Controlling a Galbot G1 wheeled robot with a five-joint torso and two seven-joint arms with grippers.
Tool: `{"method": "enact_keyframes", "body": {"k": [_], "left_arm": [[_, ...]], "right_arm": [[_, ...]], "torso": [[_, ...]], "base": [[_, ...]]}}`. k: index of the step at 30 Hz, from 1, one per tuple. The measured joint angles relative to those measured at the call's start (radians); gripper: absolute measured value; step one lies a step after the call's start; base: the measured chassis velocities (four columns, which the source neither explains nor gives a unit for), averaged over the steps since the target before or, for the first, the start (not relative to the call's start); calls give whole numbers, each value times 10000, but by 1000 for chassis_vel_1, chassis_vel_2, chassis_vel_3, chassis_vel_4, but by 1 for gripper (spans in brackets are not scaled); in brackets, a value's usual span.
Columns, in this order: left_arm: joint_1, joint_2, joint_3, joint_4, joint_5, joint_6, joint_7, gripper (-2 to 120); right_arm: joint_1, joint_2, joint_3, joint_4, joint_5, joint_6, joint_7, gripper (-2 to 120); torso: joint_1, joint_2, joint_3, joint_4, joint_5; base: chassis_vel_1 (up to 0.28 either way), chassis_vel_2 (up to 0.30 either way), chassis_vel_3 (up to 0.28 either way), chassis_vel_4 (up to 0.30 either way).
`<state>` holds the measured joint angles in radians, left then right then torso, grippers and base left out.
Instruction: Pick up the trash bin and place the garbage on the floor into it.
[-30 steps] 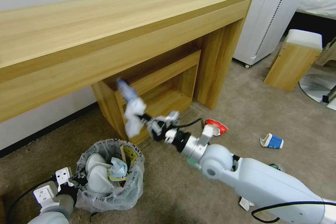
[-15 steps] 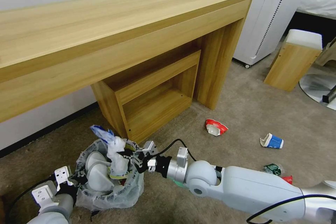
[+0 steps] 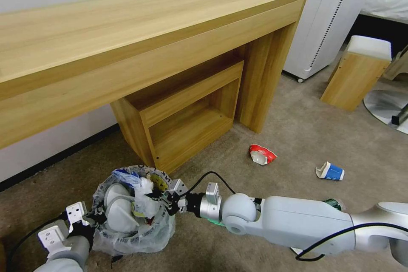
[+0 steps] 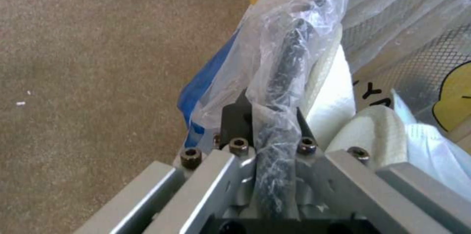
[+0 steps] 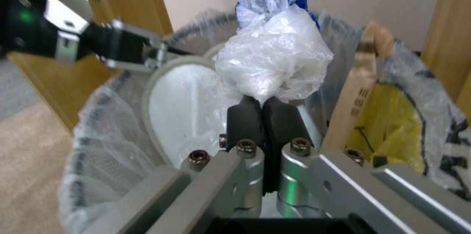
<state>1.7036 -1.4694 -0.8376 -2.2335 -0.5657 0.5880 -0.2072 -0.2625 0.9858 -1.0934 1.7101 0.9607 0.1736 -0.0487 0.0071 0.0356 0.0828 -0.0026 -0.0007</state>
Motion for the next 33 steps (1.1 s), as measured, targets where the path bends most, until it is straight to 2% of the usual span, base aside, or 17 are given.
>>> {"method": "enact_keyframes", "body": {"k": [8,17,19,20,22,24,27,28,31,33], "left_arm": [[-67,-27,-10,45,-7,-26,18,1],[-194,-36,-3,170,-26,-27,18,1],[-234,-44,10,206,-26,-27,18,1],[-234,-44,10,206,-26,-27,18,1],[-264,-41,12,225,-28,-27,17,1],[-278,-36,13,242,-30,-27,18,1],[-322,-23,19,300,-36,-25,15,1],[-322,-23,19,300,-36,-25,15,1],[-358,-19,36,338,-41,-19,12,1],[-361,-19,41,344,-40,-19,11,1]], "right_arm": [[189,687,-373,-652,27,-33,104,0],[192,851,-550,-753,-103,-232,514,0],[192,849,-576,-761,-135,-254,589,9],[192,849,-576,-761,-135,-254,589,9],[189,843,-569,-779,-134,-255,621,19],[181,834,-559,-779,-134,-255,631,22],[134,781,-535,-724,-157,-231,634,39],[134,781,-535,-724,-157,-231,634,39],[124,746,-497,-627,-180,-229,663,52],[124,740,-487,-608,-195,-229,681,55]], "torso": [[0,0,0,2,0],[0,0,0,1,0],[0,0,0,1,1],[0,0,0,1,1],[0,0,0,1,0],[0,0,0,1,1],[0,0,0,1,1],[0,0,0,1,1],[0,0,0,1,1],[0,0,0,1,1]], "base": [[0,0,0,0],[0,0,0,0],[0,0,0,0],[0,0,0,0],[0,0,0,0],[0,0,0,0],[0,0,0,0],[0,0,0,0],[0,0,0,0],[0,0,0,0]]}}
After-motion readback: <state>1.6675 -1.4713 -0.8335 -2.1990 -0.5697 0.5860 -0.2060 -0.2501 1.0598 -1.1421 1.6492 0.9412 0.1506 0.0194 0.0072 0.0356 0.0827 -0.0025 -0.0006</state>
